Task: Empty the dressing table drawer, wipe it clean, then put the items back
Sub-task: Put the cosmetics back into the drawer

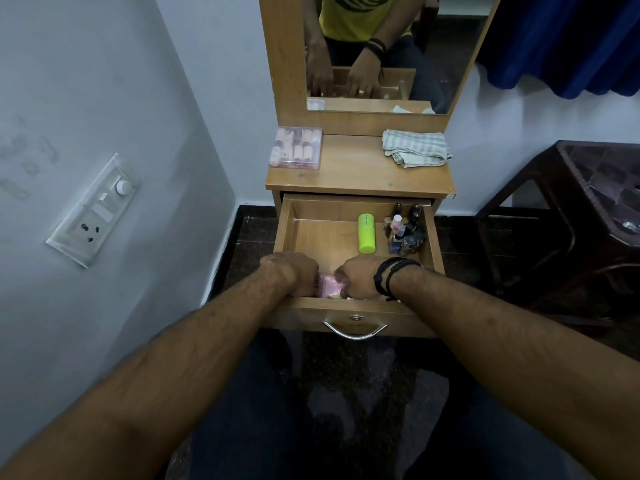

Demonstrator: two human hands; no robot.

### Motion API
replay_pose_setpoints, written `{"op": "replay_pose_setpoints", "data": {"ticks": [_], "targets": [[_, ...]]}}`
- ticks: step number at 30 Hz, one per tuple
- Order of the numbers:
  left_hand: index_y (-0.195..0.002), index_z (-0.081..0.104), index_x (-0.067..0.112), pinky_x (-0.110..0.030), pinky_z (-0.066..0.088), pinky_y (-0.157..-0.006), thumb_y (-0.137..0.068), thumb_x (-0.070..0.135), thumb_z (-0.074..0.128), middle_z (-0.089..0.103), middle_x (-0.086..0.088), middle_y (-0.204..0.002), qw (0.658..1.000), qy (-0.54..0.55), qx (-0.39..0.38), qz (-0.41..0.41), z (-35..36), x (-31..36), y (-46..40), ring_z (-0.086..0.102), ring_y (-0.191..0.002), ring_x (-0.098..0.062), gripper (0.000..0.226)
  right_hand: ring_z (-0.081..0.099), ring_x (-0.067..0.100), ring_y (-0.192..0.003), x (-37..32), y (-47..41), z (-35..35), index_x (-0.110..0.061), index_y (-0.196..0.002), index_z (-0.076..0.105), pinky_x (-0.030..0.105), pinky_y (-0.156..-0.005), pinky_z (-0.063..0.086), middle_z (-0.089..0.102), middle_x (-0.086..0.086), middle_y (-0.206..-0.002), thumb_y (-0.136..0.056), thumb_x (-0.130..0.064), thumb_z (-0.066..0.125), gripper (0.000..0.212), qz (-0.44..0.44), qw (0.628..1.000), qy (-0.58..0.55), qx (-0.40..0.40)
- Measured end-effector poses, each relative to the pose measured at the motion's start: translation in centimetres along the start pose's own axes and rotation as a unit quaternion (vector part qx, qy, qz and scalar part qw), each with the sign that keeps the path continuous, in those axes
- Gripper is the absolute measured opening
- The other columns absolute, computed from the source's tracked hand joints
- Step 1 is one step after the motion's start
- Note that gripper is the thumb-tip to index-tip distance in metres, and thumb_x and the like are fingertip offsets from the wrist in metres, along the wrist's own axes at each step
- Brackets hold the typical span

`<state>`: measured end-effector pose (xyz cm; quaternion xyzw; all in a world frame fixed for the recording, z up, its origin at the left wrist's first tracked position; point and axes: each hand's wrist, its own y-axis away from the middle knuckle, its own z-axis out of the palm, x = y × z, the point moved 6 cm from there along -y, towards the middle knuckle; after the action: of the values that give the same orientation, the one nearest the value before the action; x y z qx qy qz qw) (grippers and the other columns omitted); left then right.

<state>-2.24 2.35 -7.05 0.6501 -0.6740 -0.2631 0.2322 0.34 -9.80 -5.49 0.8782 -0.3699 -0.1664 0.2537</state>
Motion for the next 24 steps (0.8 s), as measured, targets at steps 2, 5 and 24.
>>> {"op": "replay_pose_setpoints", "data": {"ticks": [2,5,24], "targets": [[-0.105,0.063,0.027,-0.051,0.052,-0.093,-0.088,0.053,0.057,0.064,0.002,-0.101,1.0,0.0,0.001,0.0,0.0,0.0,0.0,0.062,-0.094,-0.022,0.032,0.06,0.025,-0.112,0.0,0.0,0.0,-0.017,-0.129,0.058,0.027,-0.077,0.039,0.064,0.006,-0.124,-0.095,-0.038,0.06,0.04,-0.002,1.0,-0.005,0.002],[-0.108,0.063,0.026,-0.051,0.051,-0.094,-0.088,0.054,0.058,0.064,0.002,-0.104,1.0,0.001,0.004,0.0,-0.2,0.0,0.1,0.062,-0.095,-0.021,0.034,0.06,0.025,-0.11,0.1,-0.1,-0.1,-0.016,-0.127,0.058,0.029,-0.078,0.043,0.064,0.006,-0.124,-0.093,-0.04,0.061,0.043,-0.007,1.0,-0.004,0.009],[-0.141,0.049,0.021,-0.053,0.049,-0.097,-0.097,0.045,0.048,0.05,-0.005,-0.142,0.944,0.042,0.328,-0.016,-13.2,-4.6,3.2,0.048,-0.125,-0.029,0.05,0.06,0.027,-0.112,1.3,-0.7,-13.5,-0.024,-0.129,0.061,0.041,-0.09,0.052,0.062,0.004,-0.125,-0.095,-0.043,0.051,0.04,0.058,0.936,-0.141,0.318]]}}
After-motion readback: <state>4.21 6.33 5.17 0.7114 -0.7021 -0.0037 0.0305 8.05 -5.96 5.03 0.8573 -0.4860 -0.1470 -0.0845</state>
